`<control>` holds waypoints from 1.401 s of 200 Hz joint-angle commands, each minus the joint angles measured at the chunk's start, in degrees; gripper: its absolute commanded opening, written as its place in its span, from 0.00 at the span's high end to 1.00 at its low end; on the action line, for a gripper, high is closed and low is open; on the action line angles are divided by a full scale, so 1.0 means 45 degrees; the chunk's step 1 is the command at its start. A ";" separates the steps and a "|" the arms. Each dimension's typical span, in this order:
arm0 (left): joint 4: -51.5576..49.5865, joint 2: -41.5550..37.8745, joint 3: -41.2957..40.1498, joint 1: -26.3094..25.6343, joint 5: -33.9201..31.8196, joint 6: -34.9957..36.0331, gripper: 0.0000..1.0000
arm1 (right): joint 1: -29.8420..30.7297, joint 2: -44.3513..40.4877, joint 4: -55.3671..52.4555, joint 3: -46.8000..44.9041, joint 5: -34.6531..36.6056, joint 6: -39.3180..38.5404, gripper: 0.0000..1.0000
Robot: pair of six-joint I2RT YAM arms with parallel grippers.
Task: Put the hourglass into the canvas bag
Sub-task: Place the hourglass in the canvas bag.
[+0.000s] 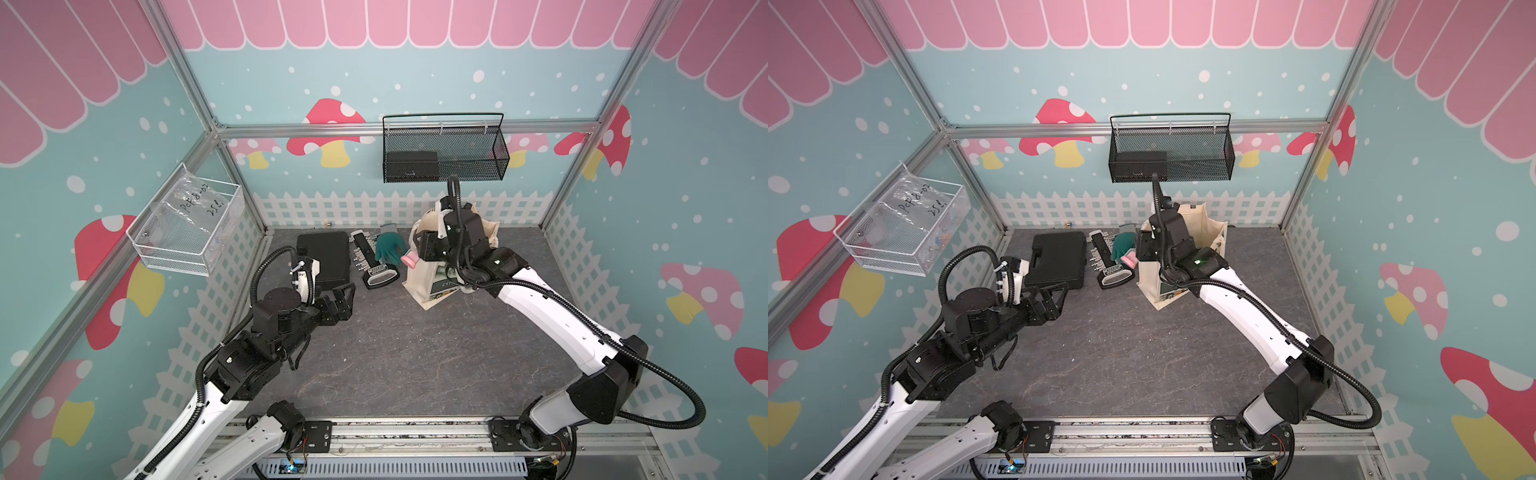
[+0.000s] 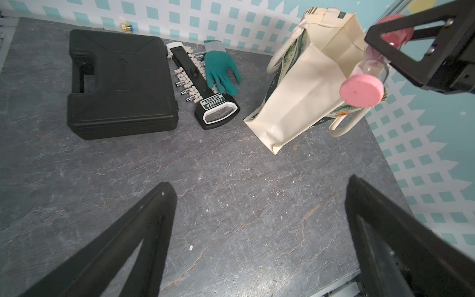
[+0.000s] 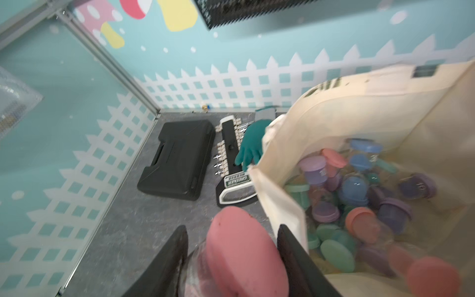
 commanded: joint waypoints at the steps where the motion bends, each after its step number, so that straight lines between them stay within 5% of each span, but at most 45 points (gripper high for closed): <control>1: 0.0973 0.0364 0.0033 -0.0018 0.0798 0.0193 0.01 | -0.0880 -0.0432 -0.0275 0.0290 0.0154 -0.0323 0.56; 80: 0.2867 0.1684 -0.0599 -0.0542 0.1182 0.0288 0.01 | -0.3574 0.0527 0.0229 -0.0273 -0.0146 -0.0285 0.56; 201: 0.4053 0.3031 -0.0818 -0.1356 0.0697 0.0505 0.01 | -0.3642 0.3282 0.1205 -0.1085 0.0555 -0.0723 0.52; 280: 0.4137 0.2461 -0.1256 -0.1367 0.0159 0.0583 0.01 | -0.3642 0.2581 0.1809 -0.1631 0.0315 -0.0655 0.36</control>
